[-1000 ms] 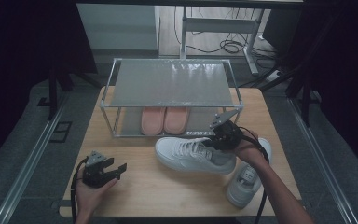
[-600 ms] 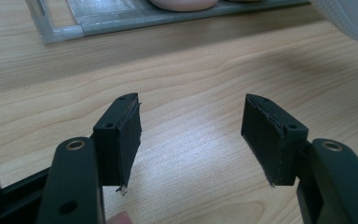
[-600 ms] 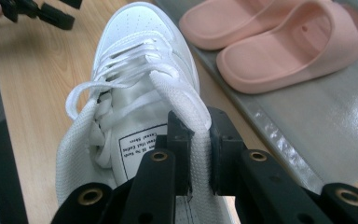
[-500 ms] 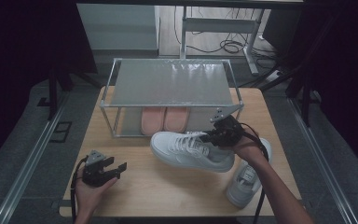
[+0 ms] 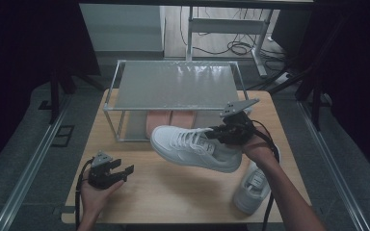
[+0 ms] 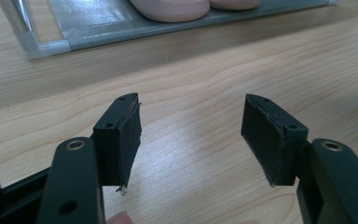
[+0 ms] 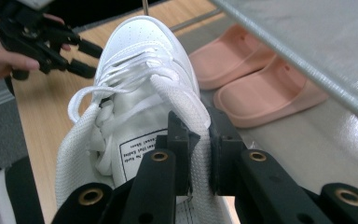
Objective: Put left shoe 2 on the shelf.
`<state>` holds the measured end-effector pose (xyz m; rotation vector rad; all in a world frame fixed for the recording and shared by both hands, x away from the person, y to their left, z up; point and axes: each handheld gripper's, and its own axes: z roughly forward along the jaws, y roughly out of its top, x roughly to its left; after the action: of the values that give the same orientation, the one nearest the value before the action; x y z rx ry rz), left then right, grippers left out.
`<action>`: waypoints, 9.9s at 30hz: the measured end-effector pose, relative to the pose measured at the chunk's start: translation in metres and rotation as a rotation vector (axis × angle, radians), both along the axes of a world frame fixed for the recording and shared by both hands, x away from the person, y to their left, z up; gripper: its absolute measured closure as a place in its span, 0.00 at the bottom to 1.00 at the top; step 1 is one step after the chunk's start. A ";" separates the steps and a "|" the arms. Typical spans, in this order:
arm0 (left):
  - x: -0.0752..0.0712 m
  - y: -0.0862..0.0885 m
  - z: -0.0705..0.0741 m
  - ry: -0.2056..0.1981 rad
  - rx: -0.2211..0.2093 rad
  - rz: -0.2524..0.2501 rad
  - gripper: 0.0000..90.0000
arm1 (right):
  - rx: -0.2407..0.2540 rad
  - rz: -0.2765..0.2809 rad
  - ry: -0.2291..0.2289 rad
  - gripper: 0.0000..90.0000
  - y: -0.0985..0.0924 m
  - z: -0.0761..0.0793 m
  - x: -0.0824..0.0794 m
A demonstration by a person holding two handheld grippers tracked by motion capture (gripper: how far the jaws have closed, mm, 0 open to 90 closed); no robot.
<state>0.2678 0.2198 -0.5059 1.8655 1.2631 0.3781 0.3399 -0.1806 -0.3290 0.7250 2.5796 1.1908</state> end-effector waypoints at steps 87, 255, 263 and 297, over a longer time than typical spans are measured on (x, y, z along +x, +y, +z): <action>-0.003 0.006 -0.001 0.000 -0.001 0.009 0.42 | 0.270 -0.359 -0.034 0.91 0.049 0.047 0.134; -0.004 -0.001 -0.003 0.009 0.021 -0.011 0.42 | 0.333 -0.412 -0.017 1.00 0.069 -0.018 0.110; -0.004 0.000 -0.003 0.006 0.017 -0.007 0.42 | 0.347 -0.390 -0.024 1.00 0.081 -0.014 0.110; -0.004 0.001 -0.003 0.011 0.017 -0.006 0.42 | 0.371 -0.338 0.003 1.00 0.117 -0.016 0.110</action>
<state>0.2639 0.2205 -0.5094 1.8876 1.2646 0.3768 0.4495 -0.0635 -0.3455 1.1796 2.1369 1.5588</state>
